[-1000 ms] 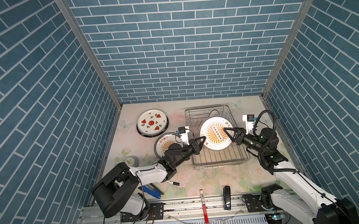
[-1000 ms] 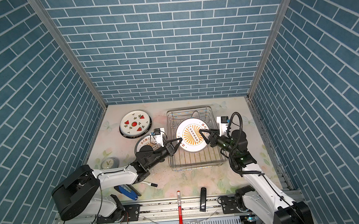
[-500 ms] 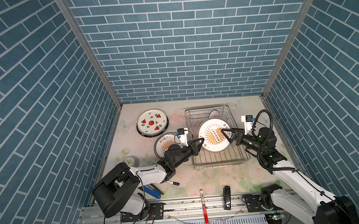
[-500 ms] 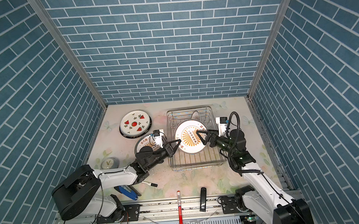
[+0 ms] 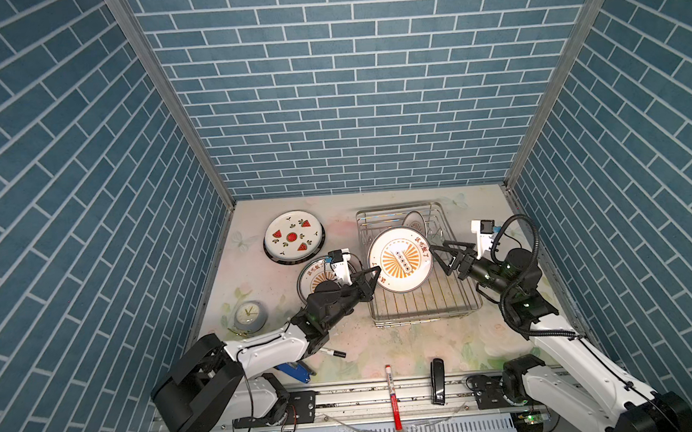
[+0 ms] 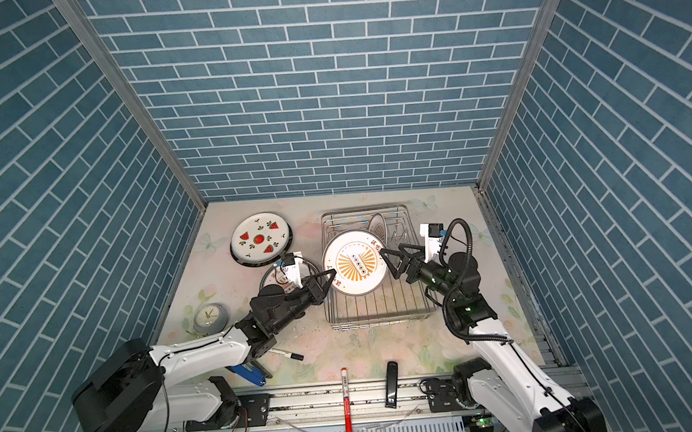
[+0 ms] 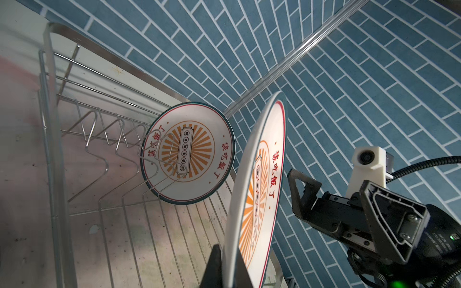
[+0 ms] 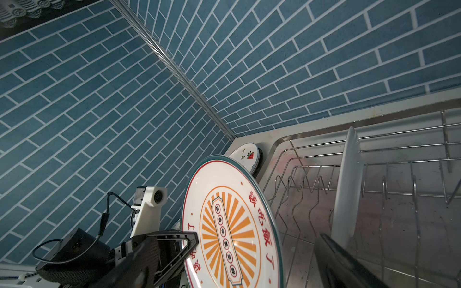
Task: Unload the plates from the dish rack
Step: 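Carry the sunburst plate over the rack toward the plate stack, then lower the sunburst plate onto the sunburst stack on the table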
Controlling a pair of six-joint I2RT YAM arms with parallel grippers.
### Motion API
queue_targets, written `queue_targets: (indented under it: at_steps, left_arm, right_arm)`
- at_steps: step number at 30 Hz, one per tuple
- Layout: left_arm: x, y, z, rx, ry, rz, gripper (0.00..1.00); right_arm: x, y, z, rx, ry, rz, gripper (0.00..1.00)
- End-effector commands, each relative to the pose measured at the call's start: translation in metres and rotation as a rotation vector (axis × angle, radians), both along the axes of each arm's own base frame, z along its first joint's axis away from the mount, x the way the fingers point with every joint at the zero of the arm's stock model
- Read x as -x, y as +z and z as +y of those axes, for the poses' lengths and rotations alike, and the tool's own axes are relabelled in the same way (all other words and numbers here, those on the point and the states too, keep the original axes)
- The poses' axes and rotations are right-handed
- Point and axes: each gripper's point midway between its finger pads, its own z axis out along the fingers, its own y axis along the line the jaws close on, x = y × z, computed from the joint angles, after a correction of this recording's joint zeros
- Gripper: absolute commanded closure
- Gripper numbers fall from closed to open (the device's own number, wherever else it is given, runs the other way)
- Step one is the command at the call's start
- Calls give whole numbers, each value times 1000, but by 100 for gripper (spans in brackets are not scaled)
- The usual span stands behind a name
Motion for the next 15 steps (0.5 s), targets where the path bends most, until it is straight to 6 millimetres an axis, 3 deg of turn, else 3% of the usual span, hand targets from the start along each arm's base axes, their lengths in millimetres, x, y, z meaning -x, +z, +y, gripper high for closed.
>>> queue_targets:
  at_steps: [1,11,15]
  left_arm:
    - [-3,0,16,-8,66,-28,100]
    - [0,3,47,25,163,-35,100]
    - [-3,-4,63,53,218,-4,100]
  right_arm:
    - [-2,4,3,17,10,-45,3]
    - [-5,-4,11,79,-3,-38,2]
    - [-3,-9,31,154,33,-36,1]
